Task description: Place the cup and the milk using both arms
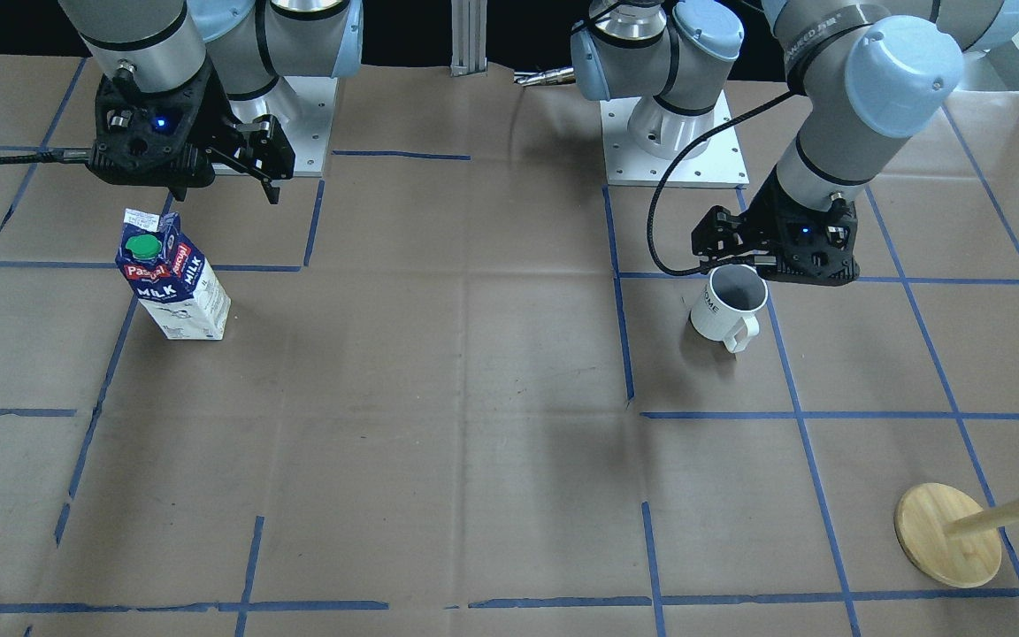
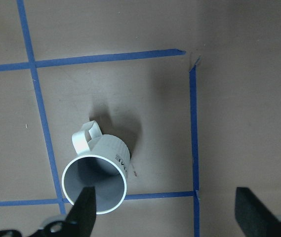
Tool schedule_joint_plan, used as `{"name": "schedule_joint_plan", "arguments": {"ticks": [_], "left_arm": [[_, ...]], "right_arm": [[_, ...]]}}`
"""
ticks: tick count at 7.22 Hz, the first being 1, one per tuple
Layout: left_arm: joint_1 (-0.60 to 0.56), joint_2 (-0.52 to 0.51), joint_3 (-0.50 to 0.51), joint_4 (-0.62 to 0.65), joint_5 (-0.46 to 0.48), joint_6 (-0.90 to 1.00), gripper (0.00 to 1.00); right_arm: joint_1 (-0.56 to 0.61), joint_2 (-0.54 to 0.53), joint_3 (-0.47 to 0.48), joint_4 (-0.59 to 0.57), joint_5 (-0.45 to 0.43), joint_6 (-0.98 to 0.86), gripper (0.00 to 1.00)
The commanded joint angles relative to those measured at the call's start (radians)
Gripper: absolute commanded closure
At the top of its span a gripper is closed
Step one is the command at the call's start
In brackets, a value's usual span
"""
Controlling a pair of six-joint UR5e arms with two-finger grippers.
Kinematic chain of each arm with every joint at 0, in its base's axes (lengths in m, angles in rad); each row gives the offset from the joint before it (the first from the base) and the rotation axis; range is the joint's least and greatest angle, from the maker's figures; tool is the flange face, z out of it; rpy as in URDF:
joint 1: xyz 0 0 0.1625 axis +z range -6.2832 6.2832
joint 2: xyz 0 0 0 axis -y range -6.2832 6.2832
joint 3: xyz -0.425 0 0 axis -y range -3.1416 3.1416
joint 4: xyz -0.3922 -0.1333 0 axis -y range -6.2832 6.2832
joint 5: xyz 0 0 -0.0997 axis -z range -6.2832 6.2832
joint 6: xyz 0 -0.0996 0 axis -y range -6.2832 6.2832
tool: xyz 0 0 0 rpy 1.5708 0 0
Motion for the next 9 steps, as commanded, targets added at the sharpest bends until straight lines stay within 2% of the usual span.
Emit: {"name": "schedule_joint_plan", "arguments": {"ticks": [1, 3, 6, 7, 9], "left_arm": [[0.127, -0.011, -0.032, 0.043, -0.003, 0.153, 0.0], [0.183, -0.007, -0.143, 0.155, -0.005, 0.191, 0.01], [0.184, 0.018, -0.219, 0.109, 0.003, 0.194, 0.01], [0.187, 0.013, -0.221, 0.111, 0.006, 0.194, 0.06], [0.213, 0.001, -0.245, 0.112, 0.041, 0.193, 0.06]], "right_arm": [[0.0, 0.0, 0.0, 0.0, 0.0, 0.0, 0.0], [0.0, 0.0, 0.0, 0.0, 0.0, 0.0, 0.0], [0.0, 0.0, 0.0, 0.0, 0.0, 0.0, 0.0], [0.0, 0.0, 0.0, 0.0, 0.0, 0.0, 0.0], [0.0, 0.0, 0.0, 0.0, 0.0, 0.0, 0.0]]}}
